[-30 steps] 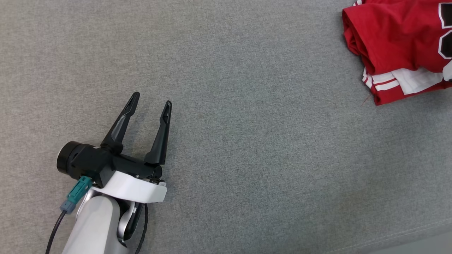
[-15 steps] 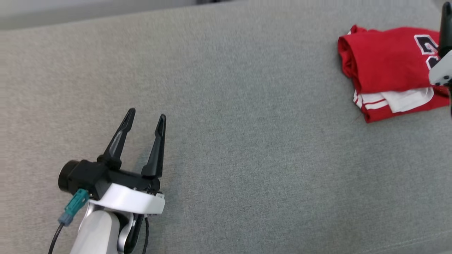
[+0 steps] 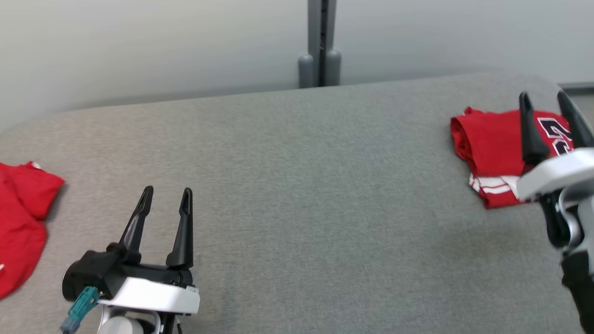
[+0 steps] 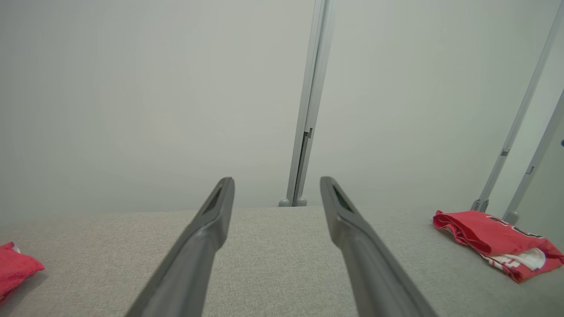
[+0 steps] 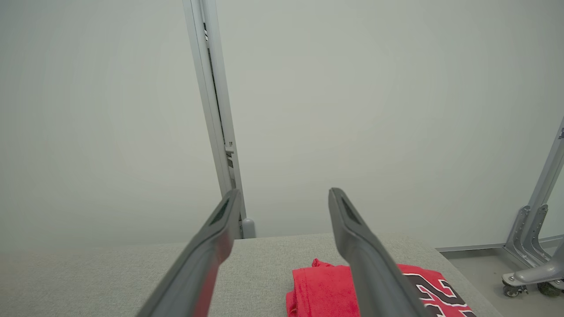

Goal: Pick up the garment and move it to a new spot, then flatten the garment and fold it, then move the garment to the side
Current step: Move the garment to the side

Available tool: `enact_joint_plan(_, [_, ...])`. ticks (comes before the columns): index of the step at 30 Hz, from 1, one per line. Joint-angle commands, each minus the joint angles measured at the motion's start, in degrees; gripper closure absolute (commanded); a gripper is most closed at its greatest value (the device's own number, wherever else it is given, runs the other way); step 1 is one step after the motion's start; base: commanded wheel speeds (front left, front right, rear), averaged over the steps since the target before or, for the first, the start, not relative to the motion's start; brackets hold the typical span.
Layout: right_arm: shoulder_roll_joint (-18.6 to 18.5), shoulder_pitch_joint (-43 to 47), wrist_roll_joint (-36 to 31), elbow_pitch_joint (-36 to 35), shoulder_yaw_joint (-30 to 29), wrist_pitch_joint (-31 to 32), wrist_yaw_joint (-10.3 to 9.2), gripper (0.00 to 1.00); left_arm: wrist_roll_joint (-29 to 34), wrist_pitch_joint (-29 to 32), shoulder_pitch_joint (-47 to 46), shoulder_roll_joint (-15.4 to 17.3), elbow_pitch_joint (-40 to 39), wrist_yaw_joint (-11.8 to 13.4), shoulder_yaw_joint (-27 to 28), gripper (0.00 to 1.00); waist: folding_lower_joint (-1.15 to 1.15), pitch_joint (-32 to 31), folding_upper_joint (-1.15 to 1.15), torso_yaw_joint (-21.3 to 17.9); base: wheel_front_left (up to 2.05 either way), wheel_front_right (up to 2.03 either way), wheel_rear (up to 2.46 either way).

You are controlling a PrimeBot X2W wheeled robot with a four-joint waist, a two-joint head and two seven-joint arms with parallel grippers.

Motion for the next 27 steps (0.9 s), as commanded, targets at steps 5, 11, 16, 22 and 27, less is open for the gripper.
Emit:
enact_joint_plan(5, [1.1, 11.0, 1.0, -8.9, -1.8, -0.3, 0.01, 0.0, -0.6, 0.0, 3.0, 0.1, -0.7, 0.7, 1.5, 0.0, 0.0, -4.0, 0.0, 4.3, 0.0, 0.0, 0.0])
enact_joint_plan(11, [3.4, 21.8, -0.4, -17.0, -2.8, 0.1, 0.01, 0.0, -0.5, 0.0, 4.6, 0.1, -1.1, 0.8, 3.3, 0.0, 0.0, -4.9, 0.0, 6.1, 0.0, 0.0, 0.0])
enact_joint_plan(16, [5.6, 26.8, -2.8, -20.5, -4.2, 0.0, 0.01, 0.0, -0.1, 0.0, 6.0, 0.0, -1.2, 0.8, 3.9, 0.0, 0.0, -5.2, 0.0, 6.7, 0.0, 0.0, 0.0])
enact_joint_plan(22, [7.6, 29.0, -6.0, -22.5, -5.8, -0.1, 0.01, 0.0, -1.0, 0.0, 7.6, 0.0, -0.6, 1.7, 3.4, 0.0, 0.0, -5.2, 0.0, 6.6, 0.0, 0.0, 0.0])
enact_joint_plan(27, [9.0, 29.6, -8.7, -23.7, -6.9, -0.2, 0.01, 0.0, -1.3, 0.0, 8.0, 0.0, 0.4, 2.3, 3.0, 0.0, 0.0, -5.1, 0.0, 6.7, 0.0, 0.0, 0.0])
